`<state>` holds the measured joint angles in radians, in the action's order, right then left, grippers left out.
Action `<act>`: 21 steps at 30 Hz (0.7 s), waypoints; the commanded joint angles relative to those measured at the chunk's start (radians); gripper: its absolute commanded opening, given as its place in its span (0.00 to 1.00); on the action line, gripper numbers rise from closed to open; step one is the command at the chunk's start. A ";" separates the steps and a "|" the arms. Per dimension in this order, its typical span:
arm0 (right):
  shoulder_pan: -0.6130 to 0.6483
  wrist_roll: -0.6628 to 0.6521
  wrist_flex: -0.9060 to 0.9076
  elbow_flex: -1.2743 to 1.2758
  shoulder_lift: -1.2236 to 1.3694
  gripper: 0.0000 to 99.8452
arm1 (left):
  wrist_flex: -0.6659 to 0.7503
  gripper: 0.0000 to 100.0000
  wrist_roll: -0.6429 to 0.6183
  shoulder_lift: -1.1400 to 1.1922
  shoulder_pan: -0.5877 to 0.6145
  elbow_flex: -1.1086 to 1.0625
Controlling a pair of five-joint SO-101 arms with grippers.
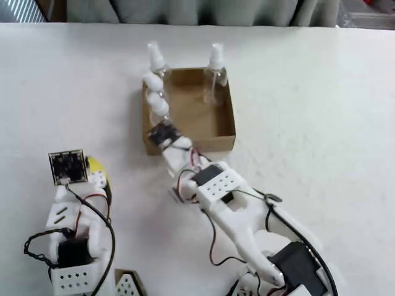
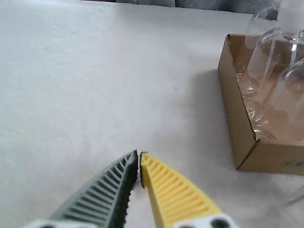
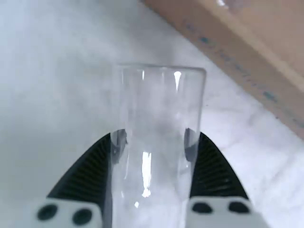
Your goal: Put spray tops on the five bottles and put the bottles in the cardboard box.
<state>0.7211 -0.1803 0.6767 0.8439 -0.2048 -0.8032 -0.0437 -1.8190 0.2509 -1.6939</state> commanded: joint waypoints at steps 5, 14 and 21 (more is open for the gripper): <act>0.097 -0.046 0.047 -0.021 0.002 0.37 | 0.003 0.02 0.012 -0.008 0.010 0.002; 0.108 -0.109 0.213 -0.026 -0.194 0.46 | 0.003 0.02 0.012 -0.008 0.010 0.002; 0.081 -0.095 0.437 -0.026 -0.518 0.39 | 0.003 0.02 0.012 -0.008 0.010 0.002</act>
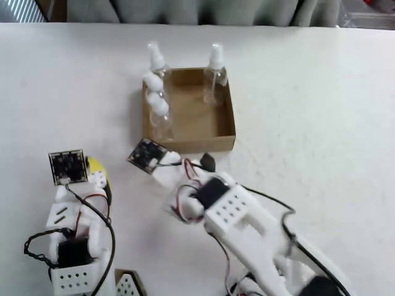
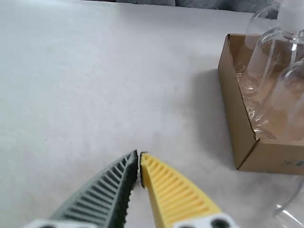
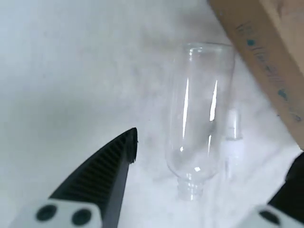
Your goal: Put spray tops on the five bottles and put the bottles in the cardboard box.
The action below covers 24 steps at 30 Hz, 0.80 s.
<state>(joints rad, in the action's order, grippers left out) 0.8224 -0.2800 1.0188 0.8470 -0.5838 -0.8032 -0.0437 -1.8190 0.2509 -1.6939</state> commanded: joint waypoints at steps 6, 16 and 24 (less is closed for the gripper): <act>-0.200 0.087 0.168 -0.028 -0.325 0.19 | 0.003 0.02 0.012 -0.008 0.004 0.002; -0.694 -0.071 0.223 -0.020 -0.383 0.03 | 0.003 0.02 0.014 -0.008 0.004 0.002; -1.047 -0.144 0.085 0.235 -0.392 0.03 | -0.034 0.02 0.180 -0.008 0.004 0.002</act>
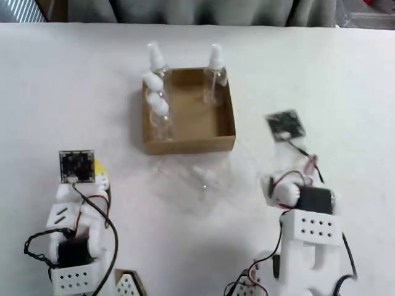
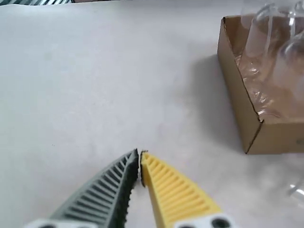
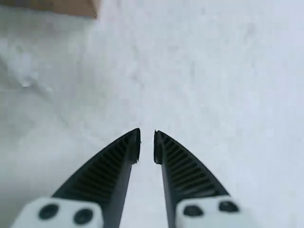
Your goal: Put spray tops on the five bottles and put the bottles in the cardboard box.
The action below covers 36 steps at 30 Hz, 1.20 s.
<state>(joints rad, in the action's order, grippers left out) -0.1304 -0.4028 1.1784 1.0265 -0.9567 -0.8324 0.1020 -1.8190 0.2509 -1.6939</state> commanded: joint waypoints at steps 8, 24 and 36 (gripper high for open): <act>-0.257 -0.014 -0.263 0.265 -0.019 0.03 | -0.005 0.02 0.114 -0.008 0.010 0.002; -0.263 -0.117 -0.348 0.370 -0.012 0.03 | -0.454 0.02 0.354 0.030 -0.236 0.549; -0.263 -0.164 -0.351 0.385 -0.019 0.03 | -0.798 0.03 0.813 0.572 -0.585 0.930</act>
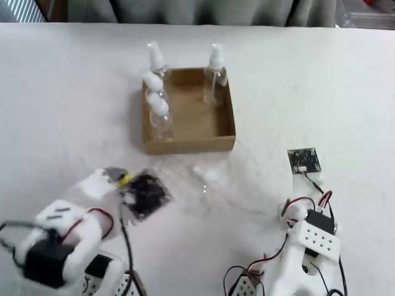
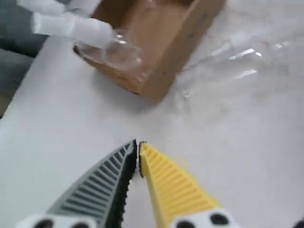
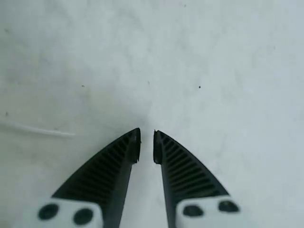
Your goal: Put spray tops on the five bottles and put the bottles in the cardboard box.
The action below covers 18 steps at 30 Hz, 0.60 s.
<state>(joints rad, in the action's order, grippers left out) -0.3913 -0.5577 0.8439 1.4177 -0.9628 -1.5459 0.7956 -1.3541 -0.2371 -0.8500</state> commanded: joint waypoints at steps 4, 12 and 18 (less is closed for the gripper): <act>-0.002 -0.011 -0.018 -0.006 -0.013 0.03 | -0.118 0.07 0.321 0.160 -0.193 0.089; -0.001 -0.011 -0.021 -0.006 -0.013 0.03 | 0.064 0.08 0.408 0.355 -0.282 0.052; -0.001 -0.091 -0.018 -0.003 -0.013 0.03 | 0.150 0.18 0.422 0.610 -0.282 0.141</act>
<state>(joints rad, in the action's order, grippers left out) -0.3913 -0.6237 0.8408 1.4177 -0.9628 -1.4477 1.2022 -0.8569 -0.5040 -0.7979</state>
